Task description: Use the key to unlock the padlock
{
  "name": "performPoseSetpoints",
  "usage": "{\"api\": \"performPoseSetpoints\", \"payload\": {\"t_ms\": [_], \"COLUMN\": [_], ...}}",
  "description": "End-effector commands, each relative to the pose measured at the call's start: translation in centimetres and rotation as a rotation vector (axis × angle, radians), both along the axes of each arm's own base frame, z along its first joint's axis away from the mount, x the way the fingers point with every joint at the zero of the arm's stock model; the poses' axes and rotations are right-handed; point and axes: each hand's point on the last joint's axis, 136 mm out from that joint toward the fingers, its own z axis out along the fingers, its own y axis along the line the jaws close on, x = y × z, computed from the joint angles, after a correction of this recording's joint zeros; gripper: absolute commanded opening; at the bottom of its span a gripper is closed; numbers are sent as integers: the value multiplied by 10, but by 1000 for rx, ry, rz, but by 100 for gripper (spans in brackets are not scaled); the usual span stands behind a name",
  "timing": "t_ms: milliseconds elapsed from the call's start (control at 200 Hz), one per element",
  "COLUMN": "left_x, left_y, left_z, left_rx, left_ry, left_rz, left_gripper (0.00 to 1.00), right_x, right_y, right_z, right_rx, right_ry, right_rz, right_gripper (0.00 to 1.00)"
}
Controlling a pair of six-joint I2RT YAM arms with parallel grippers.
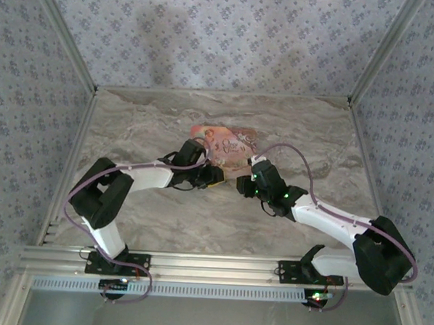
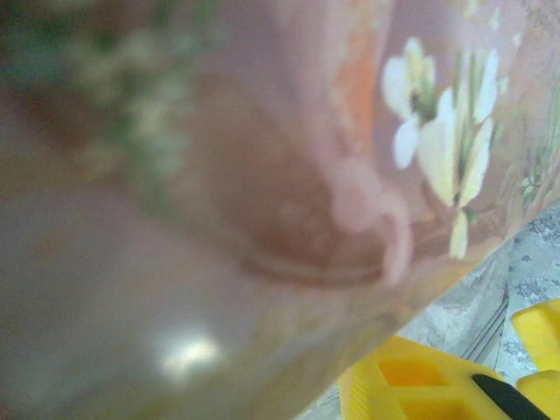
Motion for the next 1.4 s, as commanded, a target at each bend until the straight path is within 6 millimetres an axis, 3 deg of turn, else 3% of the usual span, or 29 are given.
{"api": "performPoseSetpoints", "payload": {"t_ms": [0, 385, 465, 645, 819, 1139, 1399], "left_x": [-12, -19, -13, 2, 25, 65, 62], "left_y": [16, 52, 68, 105, 121, 122, 124], "left_z": [-4, 23, 34, 53, 62, 45, 17], "left_rx": [49, 121, 148, 177, 186, 235, 249], "left_ry": [44, -55, -102, -169, -207, -202, -141], "left_rz": [26, 85, 133, 227, 265, 251, 243], "left_gripper": [33, 41, 47, 52, 53, 52, 48], "right_x": [-5, -18, -21, -26, -23, -19, -8], "right_y": [1, 7, 12, 20, 28, 32, 43], "right_z": [-4, -1, -2, -5, -11, -25, -34], "right_rx": [5, 6, 9, 25, 30, 9, -43], "right_ry": [18, 16, 17, 13, 24, 46, 36], "right_rz": [5, 78, 120, 190, 219, 220, 265], "right_gripper": [35, 35, 35, 45, 46, 44, 48]}}
